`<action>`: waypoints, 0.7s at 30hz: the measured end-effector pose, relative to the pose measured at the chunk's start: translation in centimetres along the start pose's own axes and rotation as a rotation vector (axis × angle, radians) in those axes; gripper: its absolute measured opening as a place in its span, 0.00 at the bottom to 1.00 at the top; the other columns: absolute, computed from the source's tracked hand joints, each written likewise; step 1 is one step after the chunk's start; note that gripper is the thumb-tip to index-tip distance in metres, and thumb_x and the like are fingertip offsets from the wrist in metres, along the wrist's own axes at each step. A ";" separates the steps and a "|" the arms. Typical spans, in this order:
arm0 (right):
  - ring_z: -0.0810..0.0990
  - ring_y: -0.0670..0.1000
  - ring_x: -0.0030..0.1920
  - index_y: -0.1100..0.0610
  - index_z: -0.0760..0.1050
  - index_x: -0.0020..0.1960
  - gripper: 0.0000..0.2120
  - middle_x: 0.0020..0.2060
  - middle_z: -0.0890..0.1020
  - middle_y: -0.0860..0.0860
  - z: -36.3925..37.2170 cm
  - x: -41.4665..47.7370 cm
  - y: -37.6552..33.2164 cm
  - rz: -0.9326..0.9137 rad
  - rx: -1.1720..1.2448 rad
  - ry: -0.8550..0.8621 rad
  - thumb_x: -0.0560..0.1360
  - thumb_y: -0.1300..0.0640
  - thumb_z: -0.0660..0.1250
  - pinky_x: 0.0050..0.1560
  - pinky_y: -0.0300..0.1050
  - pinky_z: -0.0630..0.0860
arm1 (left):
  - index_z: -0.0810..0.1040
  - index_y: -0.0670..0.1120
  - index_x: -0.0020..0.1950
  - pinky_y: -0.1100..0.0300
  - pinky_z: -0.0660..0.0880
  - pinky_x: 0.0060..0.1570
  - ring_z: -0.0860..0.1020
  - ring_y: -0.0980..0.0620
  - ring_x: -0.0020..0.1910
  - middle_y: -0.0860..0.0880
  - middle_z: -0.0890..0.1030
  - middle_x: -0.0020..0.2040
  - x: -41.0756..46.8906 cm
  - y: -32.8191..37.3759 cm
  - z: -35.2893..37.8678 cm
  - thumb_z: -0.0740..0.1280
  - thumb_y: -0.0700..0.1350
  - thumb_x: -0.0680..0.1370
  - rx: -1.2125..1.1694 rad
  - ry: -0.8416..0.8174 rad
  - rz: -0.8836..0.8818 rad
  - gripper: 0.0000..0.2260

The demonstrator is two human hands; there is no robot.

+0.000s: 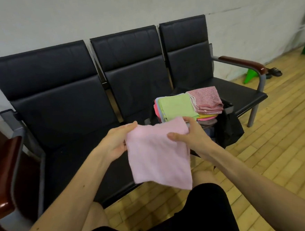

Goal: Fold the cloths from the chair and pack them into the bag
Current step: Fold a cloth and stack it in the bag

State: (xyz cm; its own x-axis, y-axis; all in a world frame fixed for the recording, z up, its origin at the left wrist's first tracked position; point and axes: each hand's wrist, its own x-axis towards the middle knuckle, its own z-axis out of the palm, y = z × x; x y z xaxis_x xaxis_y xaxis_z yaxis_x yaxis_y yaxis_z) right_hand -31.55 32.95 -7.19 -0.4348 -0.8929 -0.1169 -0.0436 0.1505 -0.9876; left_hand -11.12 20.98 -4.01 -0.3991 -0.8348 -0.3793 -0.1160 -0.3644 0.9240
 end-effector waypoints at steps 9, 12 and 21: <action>0.70 0.52 0.68 0.55 0.59 0.76 0.41 0.69 0.70 0.50 -2.8 0.0 -3.4 -0.296 -0.469 0.091 0.71 0.55 0.77 0.63 0.48 0.71 | 0.78 0.49 0.65 0.52 0.81 0.53 0.81 0.47 0.58 0.46 0.81 0.61 -1.8 2.3 1.0 0.78 0.36 0.68 0.195 -0.086 0.279 0.27; 0.78 0.52 0.58 0.57 0.77 0.66 0.21 0.59 0.80 0.51 -3.8 -0.1 -3.7 -0.352 -0.712 0.055 0.75 0.53 0.73 0.52 0.42 0.70 | 0.78 0.49 0.67 0.50 0.80 0.56 0.79 0.50 0.60 0.50 0.80 0.62 -1.9 2.1 1.9 0.79 0.37 0.67 0.470 -0.003 0.440 0.30; 0.77 0.49 0.52 0.50 0.77 0.54 0.04 0.48 0.78 0.44 -6.1 0.9 -1.3 -0.214 -0.647 -0.164 0.81 0.57 0.65 0.53 0.45 0.75 | 0.84 0.47 0.47 0.72 0.72 0.35 0.80 0.58 0.43 0.55 0.82 0.41 -0.9 -1.4 3.7 0.76 0.43 0.72 0.786 0.135 0.653 0.06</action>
State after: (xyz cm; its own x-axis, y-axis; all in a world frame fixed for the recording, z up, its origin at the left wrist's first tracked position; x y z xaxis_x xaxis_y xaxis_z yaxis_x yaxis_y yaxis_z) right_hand -37.32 34.54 -5.34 -0.2179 -0.9759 0.0088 -0.6620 0.1412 -0.7361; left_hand -13.97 23.73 -4.79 -0.4978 -0.8303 0.2506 -0.4947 0.5092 0.7043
